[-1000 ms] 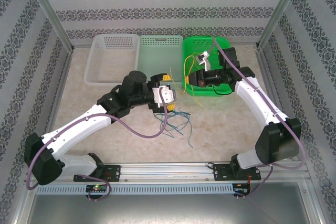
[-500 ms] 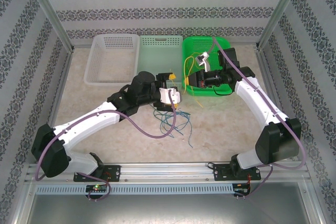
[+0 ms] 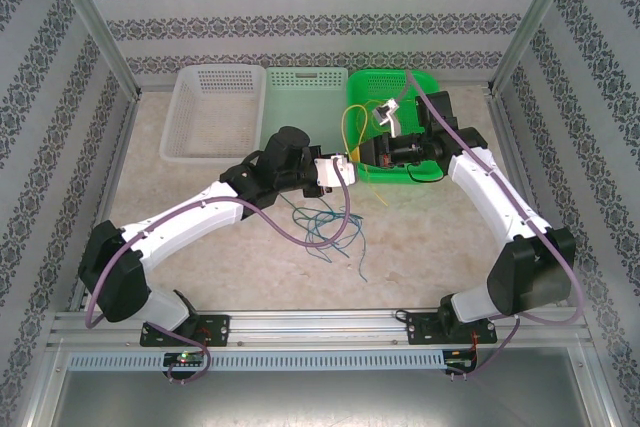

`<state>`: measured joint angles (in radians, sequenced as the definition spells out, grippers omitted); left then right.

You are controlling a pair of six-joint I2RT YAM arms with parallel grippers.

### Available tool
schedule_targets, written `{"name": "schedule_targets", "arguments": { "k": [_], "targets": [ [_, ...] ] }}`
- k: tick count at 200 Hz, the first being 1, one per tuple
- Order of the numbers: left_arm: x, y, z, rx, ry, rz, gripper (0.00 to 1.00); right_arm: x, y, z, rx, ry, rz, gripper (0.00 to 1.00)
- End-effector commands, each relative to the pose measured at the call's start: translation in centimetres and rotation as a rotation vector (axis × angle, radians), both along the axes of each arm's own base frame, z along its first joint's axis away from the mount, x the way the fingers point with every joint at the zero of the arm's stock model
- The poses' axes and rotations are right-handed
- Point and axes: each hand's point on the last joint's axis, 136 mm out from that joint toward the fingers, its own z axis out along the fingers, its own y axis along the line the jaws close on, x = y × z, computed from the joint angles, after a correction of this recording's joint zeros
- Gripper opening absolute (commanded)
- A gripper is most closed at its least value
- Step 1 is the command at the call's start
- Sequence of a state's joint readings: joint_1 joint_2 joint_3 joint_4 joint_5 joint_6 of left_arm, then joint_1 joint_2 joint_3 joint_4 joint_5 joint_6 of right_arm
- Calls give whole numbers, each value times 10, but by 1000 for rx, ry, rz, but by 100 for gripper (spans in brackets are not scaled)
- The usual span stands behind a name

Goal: Untangle the cables

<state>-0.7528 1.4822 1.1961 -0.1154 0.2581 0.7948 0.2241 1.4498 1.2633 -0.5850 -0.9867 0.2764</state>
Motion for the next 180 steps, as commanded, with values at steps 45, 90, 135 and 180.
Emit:
{"name": "schedule_targets", "arguments": {
  "k": [45, 90, 135, 180],
  "targets": [
    [-26, 10, 5, -226, 438, 16, 8, 39, -59, -10, -371, -233, -265, 0],
    [-47, 3, 0, -385, 891, -75, 8, 64, -105, 9, -732, -563, -424, 0],
    [-44, 8, -15, -420, 1229, -83, 6, 68, -157, 23, -1149, -805, -519, 0],
    [-36, 17, -25, -369, 1327, -30, 2, 60, -183, 21, -1432, -965, -437, 0]
  ]
}}
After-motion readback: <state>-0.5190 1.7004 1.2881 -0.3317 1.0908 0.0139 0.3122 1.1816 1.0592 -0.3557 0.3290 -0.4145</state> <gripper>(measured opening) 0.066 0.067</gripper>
